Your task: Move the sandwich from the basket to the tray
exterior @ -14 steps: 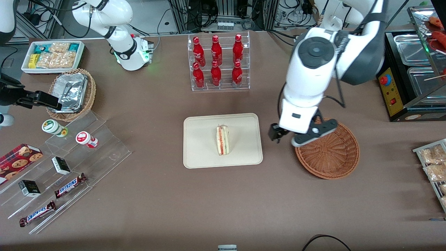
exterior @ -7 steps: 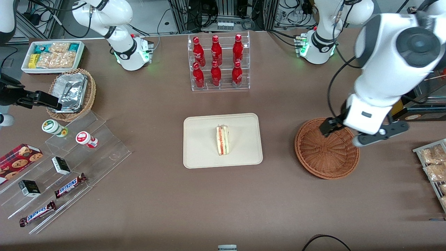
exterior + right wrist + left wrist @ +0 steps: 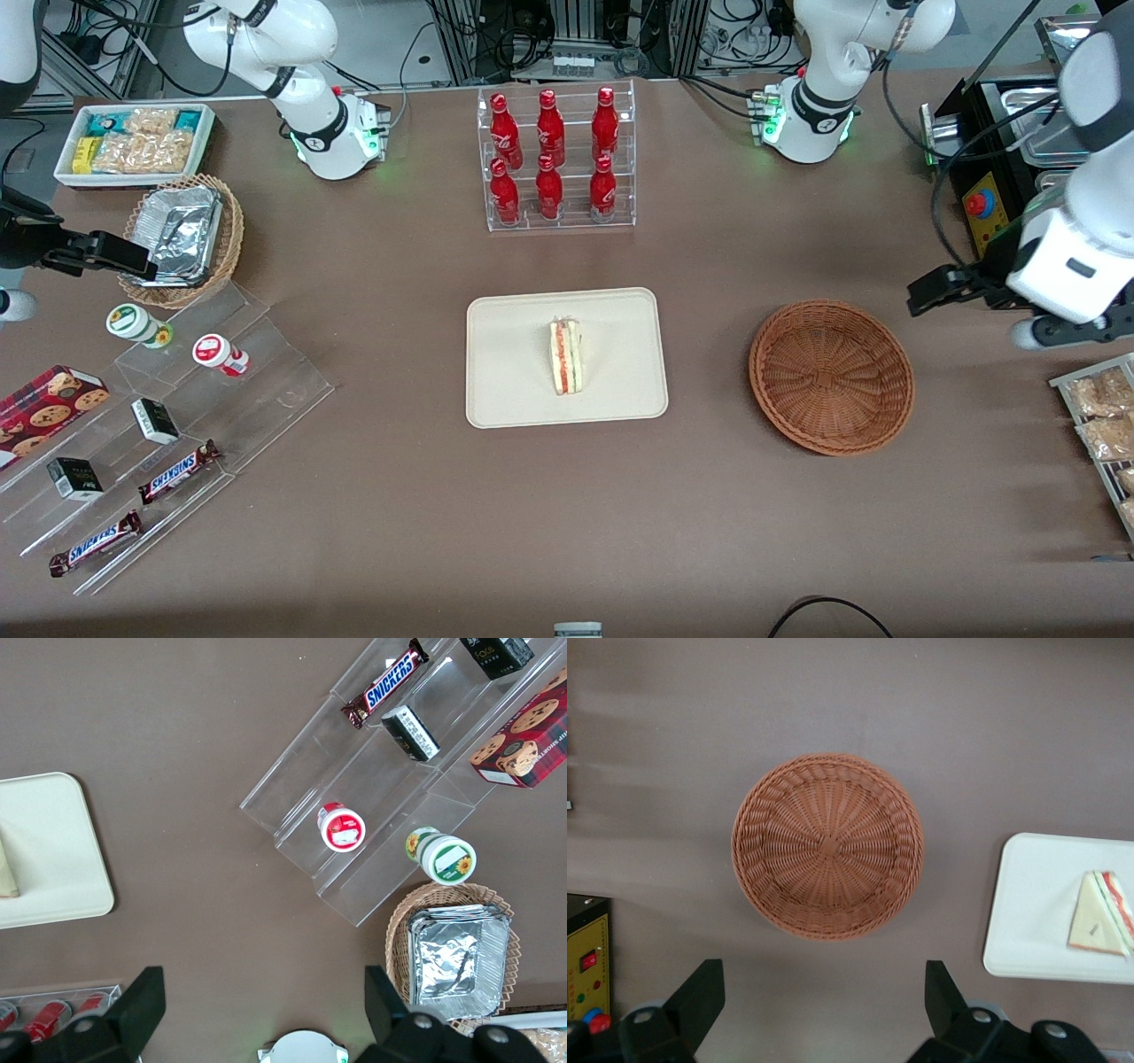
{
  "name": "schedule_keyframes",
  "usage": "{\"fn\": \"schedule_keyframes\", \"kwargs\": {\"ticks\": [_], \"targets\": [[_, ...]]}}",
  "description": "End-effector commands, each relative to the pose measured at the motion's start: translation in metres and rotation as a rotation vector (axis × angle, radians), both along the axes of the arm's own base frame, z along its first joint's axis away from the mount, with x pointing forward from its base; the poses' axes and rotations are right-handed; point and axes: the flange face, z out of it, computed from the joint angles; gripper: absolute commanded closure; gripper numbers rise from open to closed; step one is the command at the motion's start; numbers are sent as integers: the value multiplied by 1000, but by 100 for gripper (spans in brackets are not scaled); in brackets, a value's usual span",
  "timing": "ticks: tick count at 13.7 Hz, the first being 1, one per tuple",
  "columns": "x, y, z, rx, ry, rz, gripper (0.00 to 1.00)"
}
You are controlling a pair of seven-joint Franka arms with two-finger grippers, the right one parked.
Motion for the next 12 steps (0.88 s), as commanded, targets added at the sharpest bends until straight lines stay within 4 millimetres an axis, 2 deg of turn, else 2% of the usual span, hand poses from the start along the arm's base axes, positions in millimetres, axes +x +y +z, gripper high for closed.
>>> {"fn": "schedule_keyframes", "kwargs": {"ticks": [1, 3, 7, 9, 12], "targets": [[-28, -1, 18, -26, -6, -51, 0], [-44, 0, 21, 15, -8, -77, 0], [-63, 8, 29, 23, -17, -112, 0], [-57, 7, 31, 21, -28, -113, 0], [-34, 6, 39, 12, -54, -110, 0]]}}
